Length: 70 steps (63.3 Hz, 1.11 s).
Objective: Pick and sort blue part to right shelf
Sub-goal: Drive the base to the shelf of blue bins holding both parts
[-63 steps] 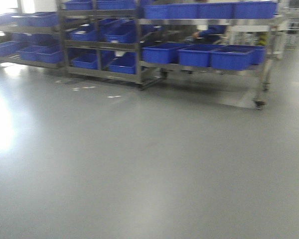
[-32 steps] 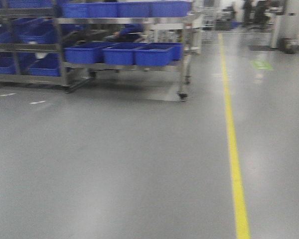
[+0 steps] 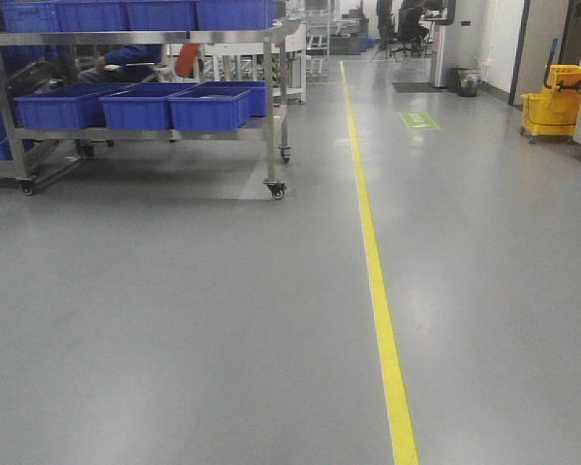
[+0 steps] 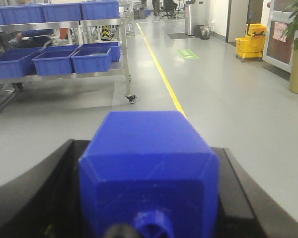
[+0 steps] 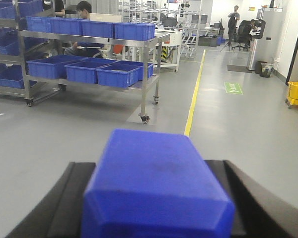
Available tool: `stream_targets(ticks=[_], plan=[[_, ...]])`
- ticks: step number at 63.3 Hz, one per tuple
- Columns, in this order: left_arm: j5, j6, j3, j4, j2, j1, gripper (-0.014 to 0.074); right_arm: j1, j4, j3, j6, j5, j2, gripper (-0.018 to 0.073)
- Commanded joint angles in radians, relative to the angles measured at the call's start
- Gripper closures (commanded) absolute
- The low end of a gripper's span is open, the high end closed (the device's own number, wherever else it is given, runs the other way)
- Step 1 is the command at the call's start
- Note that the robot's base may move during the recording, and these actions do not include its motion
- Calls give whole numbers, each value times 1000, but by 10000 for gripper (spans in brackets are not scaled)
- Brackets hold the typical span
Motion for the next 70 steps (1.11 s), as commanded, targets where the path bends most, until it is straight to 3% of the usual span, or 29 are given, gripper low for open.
stream_targets(ticks=[1, 70], plan=[[-88, -8, -28, 3, 15, -1, 209, -3, -20, -28, -5, -91, -5, 323], [-88, -8, -28, 3, 15, -1, 209, -3, -20, -28, -5, -91, -5, 323]])
